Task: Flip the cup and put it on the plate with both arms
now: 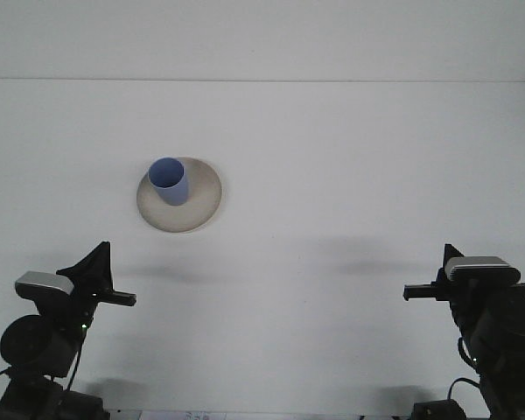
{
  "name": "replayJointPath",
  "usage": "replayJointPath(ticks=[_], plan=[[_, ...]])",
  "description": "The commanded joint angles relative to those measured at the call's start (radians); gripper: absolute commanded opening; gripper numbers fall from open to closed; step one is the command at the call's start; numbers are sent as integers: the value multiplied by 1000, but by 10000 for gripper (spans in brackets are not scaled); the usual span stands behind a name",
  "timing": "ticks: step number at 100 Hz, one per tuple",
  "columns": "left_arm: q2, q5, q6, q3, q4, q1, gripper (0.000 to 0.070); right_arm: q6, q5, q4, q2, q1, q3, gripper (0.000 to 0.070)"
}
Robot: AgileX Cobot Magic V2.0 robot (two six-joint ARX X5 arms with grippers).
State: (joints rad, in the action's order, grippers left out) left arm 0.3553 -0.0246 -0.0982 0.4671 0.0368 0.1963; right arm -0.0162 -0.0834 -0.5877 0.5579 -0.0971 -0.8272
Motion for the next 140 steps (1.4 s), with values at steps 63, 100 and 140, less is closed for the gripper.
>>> replayJointPath(ticks=[63,100,140], plan=[[-352,17,3,-448,-156,-119,15,-14,-3,14,6,0,-10,0],[-352,18,-4,-453,-151,-118,16,-13,-3,16,6,0,-10,0],[-352,18,-4,-453,-150,-119,16,-14,-3,16,6,0,-10,0]])
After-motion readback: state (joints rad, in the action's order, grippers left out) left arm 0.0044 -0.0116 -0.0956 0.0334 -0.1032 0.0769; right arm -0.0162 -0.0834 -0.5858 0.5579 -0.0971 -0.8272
